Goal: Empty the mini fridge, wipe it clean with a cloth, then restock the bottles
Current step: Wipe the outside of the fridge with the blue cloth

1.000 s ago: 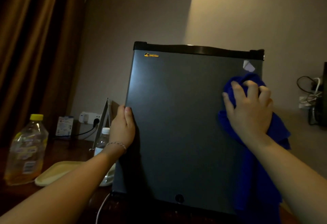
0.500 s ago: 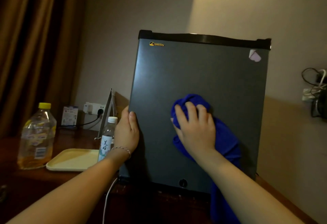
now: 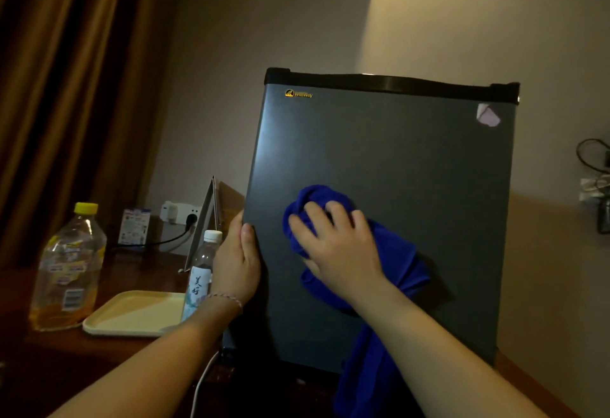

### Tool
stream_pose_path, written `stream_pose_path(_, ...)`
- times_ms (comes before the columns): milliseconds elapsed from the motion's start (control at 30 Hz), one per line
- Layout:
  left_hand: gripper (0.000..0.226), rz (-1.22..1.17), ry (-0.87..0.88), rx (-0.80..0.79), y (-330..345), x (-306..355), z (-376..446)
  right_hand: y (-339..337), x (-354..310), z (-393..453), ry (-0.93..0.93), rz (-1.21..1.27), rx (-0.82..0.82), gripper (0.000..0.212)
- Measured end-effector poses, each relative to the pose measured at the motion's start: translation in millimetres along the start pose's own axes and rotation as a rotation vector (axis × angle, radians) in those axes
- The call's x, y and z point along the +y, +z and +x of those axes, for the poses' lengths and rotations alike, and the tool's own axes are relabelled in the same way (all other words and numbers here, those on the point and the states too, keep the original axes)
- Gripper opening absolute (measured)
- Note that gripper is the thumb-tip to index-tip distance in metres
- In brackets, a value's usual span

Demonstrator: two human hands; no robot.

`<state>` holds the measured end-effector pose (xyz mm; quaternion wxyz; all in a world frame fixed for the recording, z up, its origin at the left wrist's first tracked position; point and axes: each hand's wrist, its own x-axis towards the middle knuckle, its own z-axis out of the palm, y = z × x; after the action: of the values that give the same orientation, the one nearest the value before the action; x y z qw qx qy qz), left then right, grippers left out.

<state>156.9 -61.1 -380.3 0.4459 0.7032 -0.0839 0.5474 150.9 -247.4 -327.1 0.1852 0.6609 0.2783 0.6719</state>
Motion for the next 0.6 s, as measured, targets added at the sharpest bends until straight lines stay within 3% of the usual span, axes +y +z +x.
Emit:
stream_pose_path(200, 0.040, 0.009, -0.009, -0.001, -1, 3, -2, -13, 92, -22, 0.316, -0.078, 0.016, 0.041)
stream_pose_path(333, 0.038, 0.007, -0.009, 0.005, -1, 4, -3, -20, 129, -38, 0.525, -0.070, 0.069, 0.041)
stream_pose_path(533, 0.033, -0.027, -0.027, -0.016, -4, 7, -4, -14, 92, -20, 0.740, -0.142, 0.121, 0.041)
stream_pose_path(600, 0.029, -0.038, -0.044, -0.022, -4, 9, -4, -14, 71, -8, 0.726, -0.123, 0.108, 0.039)
